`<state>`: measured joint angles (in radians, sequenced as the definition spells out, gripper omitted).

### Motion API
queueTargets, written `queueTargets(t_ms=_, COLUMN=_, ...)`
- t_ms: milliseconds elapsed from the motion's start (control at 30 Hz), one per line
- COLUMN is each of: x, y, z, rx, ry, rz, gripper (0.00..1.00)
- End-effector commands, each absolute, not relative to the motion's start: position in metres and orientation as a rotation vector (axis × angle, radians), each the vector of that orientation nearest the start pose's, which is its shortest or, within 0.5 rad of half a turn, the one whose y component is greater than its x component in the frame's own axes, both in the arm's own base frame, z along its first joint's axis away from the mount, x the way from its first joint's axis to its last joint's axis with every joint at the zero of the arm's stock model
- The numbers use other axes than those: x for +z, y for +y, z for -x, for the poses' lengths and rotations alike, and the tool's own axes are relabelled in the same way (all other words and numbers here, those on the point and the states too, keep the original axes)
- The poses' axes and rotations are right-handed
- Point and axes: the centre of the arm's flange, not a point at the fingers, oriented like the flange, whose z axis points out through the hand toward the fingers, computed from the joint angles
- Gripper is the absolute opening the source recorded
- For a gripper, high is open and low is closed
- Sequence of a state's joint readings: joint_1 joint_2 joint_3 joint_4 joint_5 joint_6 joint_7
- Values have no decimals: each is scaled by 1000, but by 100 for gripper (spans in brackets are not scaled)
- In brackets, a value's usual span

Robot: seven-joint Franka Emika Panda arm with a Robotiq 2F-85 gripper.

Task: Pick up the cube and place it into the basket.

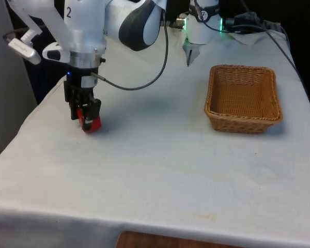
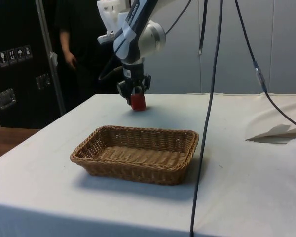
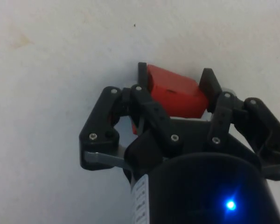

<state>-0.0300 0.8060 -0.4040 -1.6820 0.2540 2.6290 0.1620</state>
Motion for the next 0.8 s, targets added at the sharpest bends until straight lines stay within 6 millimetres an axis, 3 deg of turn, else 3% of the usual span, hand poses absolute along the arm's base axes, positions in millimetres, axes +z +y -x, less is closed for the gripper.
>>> queueTargets(t_ms=0, x=191, y=-264, z=-641, rx=-325, ry=1080, rz=3098, gripper=7)
queueTargets(t_ms=767, x=267, y=-236, z=-622, rx=-336, ry=1122, rz=3045, gripper=7)
